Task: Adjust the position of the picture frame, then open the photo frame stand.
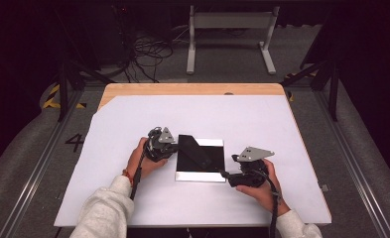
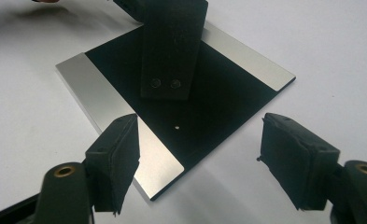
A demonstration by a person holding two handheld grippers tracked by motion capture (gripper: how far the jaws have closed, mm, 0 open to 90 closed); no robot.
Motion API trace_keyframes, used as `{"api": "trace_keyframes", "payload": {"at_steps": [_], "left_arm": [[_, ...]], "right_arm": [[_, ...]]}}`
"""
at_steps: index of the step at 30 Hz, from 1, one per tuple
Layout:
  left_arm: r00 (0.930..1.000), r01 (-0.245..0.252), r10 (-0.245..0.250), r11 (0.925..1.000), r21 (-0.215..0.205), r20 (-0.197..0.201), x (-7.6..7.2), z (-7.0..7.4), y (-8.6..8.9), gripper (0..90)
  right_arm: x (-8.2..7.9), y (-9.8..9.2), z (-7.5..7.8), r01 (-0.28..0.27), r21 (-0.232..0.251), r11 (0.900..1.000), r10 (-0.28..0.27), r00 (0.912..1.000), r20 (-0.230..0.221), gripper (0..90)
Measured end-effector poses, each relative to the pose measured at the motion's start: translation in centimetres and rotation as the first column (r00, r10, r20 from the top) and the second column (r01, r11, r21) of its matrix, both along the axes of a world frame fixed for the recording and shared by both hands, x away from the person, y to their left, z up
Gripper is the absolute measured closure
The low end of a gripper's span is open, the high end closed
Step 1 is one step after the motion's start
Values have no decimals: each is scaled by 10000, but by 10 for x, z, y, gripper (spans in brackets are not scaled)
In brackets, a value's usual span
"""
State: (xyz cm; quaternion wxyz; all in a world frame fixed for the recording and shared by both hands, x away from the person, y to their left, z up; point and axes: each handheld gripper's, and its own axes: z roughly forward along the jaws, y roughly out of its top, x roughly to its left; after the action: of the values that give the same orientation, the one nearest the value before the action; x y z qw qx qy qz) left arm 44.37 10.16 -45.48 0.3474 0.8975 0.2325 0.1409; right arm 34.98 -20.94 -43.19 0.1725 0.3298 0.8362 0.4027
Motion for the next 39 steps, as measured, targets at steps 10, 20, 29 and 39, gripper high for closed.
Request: {"api": "trace_keyframes", "payload": {"at_steps": [10,20,29,39], "left_arm": [[9997,87,-78,9992,-403,227,-3,6,1,861],[9981,339,-307,9976,-599,543,-11,17,-2,873],[9958,489,-427,9958,-770,805,-15,23,-7,873],[9948,519,-435,9944,-917,917,-19,27,-11,872]], "right_arm": [[1,1,0,-8,14,10000,8,10000,-2,284],[-4,0,4,-43,282,9996,42,10000,43,293],[-8,-3,3,156,-1,9999,-156,9992,359,284],[-11,-7,-2,229,-52,9997,-227,9994,274,275]]}}
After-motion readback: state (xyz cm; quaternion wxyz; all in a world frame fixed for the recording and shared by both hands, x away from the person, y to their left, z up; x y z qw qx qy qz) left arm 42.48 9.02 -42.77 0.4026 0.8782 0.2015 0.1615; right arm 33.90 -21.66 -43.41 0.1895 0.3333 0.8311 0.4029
